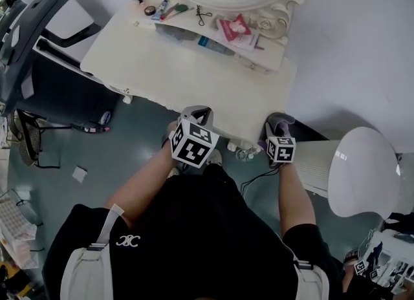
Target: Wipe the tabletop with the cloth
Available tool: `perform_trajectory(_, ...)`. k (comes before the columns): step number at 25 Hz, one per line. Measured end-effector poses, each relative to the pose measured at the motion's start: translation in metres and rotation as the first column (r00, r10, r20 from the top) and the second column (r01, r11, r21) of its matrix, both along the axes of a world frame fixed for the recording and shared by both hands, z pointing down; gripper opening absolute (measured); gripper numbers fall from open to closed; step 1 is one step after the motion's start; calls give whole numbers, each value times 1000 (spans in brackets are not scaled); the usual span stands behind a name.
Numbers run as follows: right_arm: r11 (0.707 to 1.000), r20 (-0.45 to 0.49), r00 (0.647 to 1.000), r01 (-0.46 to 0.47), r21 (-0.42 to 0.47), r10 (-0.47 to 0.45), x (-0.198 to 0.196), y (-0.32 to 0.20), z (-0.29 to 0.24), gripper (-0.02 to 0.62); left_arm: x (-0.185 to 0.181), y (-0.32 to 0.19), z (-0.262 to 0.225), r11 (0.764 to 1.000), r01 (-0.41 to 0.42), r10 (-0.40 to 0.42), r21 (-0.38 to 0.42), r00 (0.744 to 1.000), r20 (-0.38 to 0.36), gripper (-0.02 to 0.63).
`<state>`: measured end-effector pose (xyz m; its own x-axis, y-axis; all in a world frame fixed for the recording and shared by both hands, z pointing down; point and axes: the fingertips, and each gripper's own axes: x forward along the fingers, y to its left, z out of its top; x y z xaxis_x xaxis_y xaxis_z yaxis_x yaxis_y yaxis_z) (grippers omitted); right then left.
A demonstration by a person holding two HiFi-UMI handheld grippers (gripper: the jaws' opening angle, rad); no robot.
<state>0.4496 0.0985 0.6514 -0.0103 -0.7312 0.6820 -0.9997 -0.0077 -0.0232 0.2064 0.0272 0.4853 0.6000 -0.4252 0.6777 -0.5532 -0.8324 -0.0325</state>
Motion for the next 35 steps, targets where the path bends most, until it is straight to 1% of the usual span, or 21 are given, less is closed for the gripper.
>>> perform_trajectory(5,999,-7,999,-46,-4,46,-16,26,0,41,-8,9,5,999,-47,47,-12,999,-7,4)
perform_trajectory(12,991,-33,990,-135,-5,135,-36,38,2,41,-21,15,12,996,-85,86,-31,996,3,4)
perform_trajectory(14,992,-55,991,-125,-18,124,-41,36,2,41,-23,14,11,996,-90,90,-29,996,1,4)
perform_trajectory(16,996,-58,995,-82,-23,80,-53,27,1,41,-24,10,10,996,-88,88,-27,996,-1,4)
perform_trajectory(17,998,-55,996,-65,-17,64,-58,20,1,41,-24,8,9,996,-85,85,-25,996,-2,4)
perform_trajectory(19,998,-47,997,-61,0,61,-61,6,1,41,-23,4,7,997,-79,79,-21,997,-3,5)
perform_trajectory(23,995,-4,996,-93,-27,93,-55,-1,2,41,-23,1,4,998,-62,61,-14,998,-9,4)
perform_trajectory(27,994,14,995,-96,-43,97,-48,-12,3,41,-25,-7,7,999,-25,25,-23,1000,1,5)
perform_trajectory(31,992,20,993,-116,-44,117,-23,-37,4,41,-22,-6,11,1000,2,-2,-30,1000,18,5)
perform_trajectory(35,994,8,994,-106,-38,106,3,-65,0,41,-20,-13,14,999,44,-43,-30,998,45,3)
